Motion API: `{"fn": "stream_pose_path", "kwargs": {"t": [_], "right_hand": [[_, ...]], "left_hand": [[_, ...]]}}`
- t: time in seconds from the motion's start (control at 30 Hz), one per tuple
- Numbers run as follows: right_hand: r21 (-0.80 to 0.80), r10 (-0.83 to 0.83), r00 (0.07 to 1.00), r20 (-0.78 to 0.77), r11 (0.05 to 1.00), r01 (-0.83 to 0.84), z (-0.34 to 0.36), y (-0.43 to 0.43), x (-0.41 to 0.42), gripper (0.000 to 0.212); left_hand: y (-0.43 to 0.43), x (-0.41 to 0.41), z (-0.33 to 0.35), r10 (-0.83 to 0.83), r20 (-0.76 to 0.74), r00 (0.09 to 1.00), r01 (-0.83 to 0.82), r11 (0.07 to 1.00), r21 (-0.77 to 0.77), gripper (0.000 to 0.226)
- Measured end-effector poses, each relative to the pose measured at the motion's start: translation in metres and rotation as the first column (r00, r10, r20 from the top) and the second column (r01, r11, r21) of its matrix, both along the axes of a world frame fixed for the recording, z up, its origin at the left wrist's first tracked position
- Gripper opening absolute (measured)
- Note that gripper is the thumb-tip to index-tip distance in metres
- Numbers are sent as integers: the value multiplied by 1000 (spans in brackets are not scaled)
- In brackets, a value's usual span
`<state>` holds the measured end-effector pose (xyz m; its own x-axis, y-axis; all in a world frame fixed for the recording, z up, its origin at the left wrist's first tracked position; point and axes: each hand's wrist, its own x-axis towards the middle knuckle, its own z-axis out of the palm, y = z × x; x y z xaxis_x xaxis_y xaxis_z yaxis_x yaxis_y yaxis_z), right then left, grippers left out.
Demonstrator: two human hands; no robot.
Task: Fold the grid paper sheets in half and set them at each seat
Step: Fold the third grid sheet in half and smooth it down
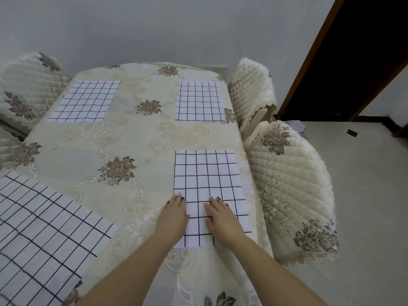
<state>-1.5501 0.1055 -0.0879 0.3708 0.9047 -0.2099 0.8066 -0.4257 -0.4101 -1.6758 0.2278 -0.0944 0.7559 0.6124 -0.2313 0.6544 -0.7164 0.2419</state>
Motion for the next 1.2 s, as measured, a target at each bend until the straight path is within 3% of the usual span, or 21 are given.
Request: {"fn": "stream_pose_path", "kwargs": {"t": [0.1, 0.2, 0.33, 0.43, 0.63, 0.8, 1.07, 1.2], "right_hand": [[-33, -49, 996, 69, 998, 51, -14, -6, 2, 56], [-47, -190, 976, 110, 979, 196, -23, -18, 7, 63], [-69, -314, 940, 134, 943, 325, -23, -29, 8, 92], [37, -379, 917, 124, 925, 378, -22, -21, 9, 90], [93, -260, 959, 115, 964, 250, -14, 31, 23, 76], [59, -173, 974, 145, 984, 166, -10, 87, 51, 52], [-31, -30, 990, 136, 999, 34, -23, 136, 87, 53], [-28, -22, 974, 226, 999, 29, -36, 130, 94, 59]], "left_hand": [[-4, -7, -8, -12, -127, 992, 17, 999, 37, 68], [-6, -22, -18, 11, -121, 993, -1, 997, 79, 87], [-1, -32, -24, -28, -136, 990, 33, 999, 37, 79], [1, -26, -19, 24, -59, 998, -19, 996, 85, 77], [18, 25, 3, 54, 74, 996, -60, 995, 82, 82], [50, 73, 5, 42, 122, 992, -53, 995, 88, 53], [94, 115, -11, 4, 11, 1000, -4, 998, 60, 63], [93, 106, -30, 28, 37, 999, -33, 992, 125, 64]]}}
